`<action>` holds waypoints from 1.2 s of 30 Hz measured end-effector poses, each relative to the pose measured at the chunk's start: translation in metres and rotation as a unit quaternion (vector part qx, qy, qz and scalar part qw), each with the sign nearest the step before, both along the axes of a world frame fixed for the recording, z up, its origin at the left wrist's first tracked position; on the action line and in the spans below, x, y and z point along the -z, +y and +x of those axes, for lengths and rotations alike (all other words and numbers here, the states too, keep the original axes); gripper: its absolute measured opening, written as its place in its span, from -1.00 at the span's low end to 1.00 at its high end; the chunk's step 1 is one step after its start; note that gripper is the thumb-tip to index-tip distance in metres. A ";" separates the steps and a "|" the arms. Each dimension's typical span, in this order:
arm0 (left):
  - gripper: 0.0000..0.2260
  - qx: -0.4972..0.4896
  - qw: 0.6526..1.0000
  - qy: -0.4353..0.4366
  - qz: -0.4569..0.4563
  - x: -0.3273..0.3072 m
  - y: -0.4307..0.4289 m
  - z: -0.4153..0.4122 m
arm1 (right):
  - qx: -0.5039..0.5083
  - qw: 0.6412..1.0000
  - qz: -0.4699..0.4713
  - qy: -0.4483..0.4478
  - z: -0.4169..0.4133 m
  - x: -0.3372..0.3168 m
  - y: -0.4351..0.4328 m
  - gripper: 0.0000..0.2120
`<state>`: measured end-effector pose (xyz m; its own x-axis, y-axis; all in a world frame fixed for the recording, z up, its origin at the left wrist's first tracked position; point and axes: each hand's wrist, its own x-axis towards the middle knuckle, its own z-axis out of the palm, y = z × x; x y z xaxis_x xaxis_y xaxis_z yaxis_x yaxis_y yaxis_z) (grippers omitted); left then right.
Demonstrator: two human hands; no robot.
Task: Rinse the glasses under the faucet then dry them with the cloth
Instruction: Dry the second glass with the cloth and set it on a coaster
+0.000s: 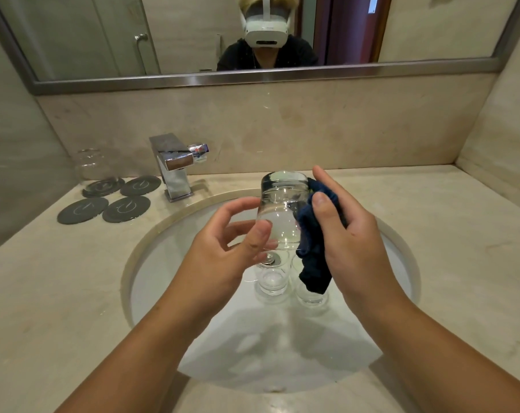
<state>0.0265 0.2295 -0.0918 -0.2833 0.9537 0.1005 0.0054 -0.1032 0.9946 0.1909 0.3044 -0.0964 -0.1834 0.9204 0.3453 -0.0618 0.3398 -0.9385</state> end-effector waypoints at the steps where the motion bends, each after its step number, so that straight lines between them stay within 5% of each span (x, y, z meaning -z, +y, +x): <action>1: -0.52 0.007 1.000 -0.005 -0.001 -0.001 -0.001 0.000 | -0.008 1.000 0.003 -0.001 0.000 0.000 -0.001 -0.62; 8: -0.47 0.003 1.000 0.015 -0.008 -0.003 -0.004 0.003 | -0.015 0.999 0.034 -0.027 -0.003 0.004 -0.003 -0.57; 15: -0.44 0.097 0.991 -0.093 -0.023 0.001 -0.003 -0.004 | -0.051 0.997 -0.009 0.049 0.000 -0.005 -0.002 -0.62; 20: -0.40 0.046 0.999 0.006 -0.022 -0.002 0.000 -0.001 | -0.011 0.999 0.003 0.031 0.001 -0.002 0.001 -0.60; 26: -0.62 0.027 1.000 -0.009 0.000 -0.001 -0.002 0.001 | -0.004 0.998 0.059 -0.010 0.001 -0.001 -0.004 -0.55; 36: -0.20 0.091 0.993 -0.077 -0.014 -0.002 -0.004 -0.002 | -0.052 0.997 0.026 0.044 0.001 -0.007 -0.005 -0.62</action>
